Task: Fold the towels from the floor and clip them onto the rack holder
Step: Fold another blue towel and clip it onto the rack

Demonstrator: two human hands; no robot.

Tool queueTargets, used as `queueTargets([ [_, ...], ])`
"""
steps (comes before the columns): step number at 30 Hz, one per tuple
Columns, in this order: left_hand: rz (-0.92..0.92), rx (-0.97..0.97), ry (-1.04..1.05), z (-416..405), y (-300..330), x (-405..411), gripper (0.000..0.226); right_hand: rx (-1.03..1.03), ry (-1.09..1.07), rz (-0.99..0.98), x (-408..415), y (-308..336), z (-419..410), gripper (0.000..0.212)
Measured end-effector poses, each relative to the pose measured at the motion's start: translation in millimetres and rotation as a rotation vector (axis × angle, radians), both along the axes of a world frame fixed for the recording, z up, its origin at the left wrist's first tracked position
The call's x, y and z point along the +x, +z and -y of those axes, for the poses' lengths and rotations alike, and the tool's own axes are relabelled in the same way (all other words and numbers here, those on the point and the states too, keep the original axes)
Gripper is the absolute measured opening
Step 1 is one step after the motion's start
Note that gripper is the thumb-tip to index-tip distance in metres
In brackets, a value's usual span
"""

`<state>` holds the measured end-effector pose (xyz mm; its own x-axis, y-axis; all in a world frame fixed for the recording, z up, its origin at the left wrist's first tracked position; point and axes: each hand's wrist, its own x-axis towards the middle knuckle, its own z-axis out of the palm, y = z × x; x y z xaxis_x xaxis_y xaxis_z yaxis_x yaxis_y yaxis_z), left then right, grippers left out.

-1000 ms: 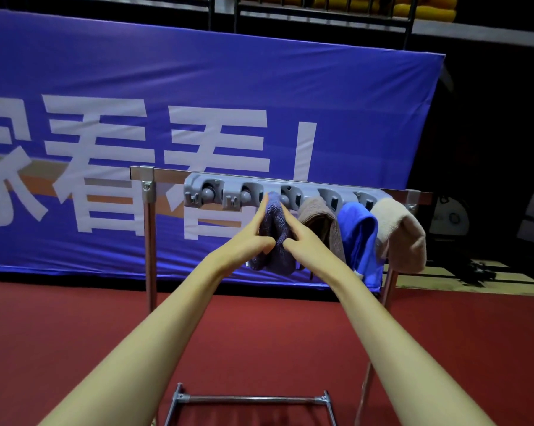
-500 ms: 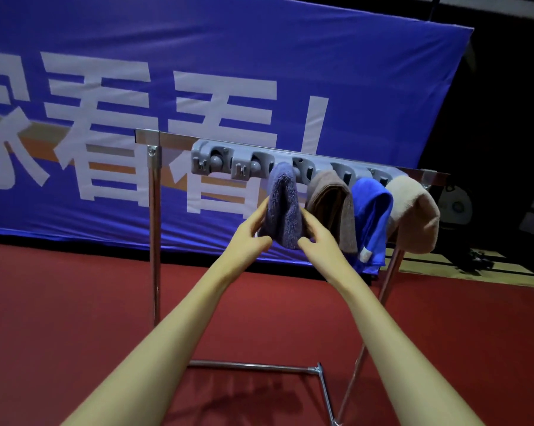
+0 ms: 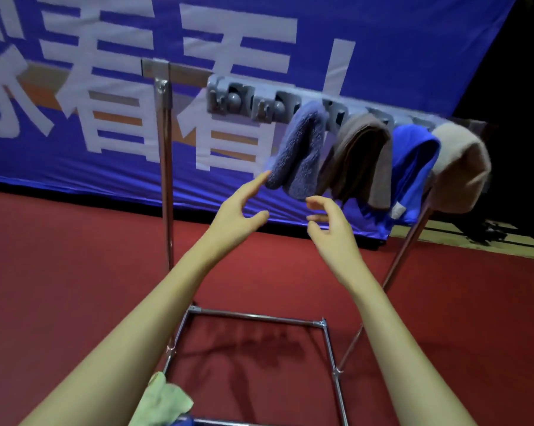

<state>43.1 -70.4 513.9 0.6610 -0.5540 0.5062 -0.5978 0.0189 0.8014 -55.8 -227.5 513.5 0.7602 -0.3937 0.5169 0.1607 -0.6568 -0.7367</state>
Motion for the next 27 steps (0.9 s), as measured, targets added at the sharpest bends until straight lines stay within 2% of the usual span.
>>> queueTargets([
  [3,0.088,0.133,0.034,-17,-39,4,0.056,0.0,0.034,-0.04,5,-35,-12,0.031],
  [5,0.072,0.237,0.035,-29,-66,8,0.045,-0.006,0.074,-0.108,10,-66,-22,0.027],
  [9,-0.058,0.389,0.044,-53,-137,21,0.025,0.029,0.166,-0.316,20,-147,-44,0.024],
  [13,-0.248,0.506,0.06,-74,-234,30,0.017,0.068,0.225,-0.558,31,-247,-67,0.021],
  [18,-0.488,0.738,0.057,-99,-363,40,0.016,0.055,0.301,-0.826,42,-374,-93,0.02],
  [24,-0.524,0.98,0.011,-128,-500,54,0.02,0.06,0.323,-1.02,65,-512,-117,0.022],
  [27,-0.541,1.118,-0.036,-137,-549,57,0.031,0.074,0.306,-1.084,77,-573,-131,0.028],
])
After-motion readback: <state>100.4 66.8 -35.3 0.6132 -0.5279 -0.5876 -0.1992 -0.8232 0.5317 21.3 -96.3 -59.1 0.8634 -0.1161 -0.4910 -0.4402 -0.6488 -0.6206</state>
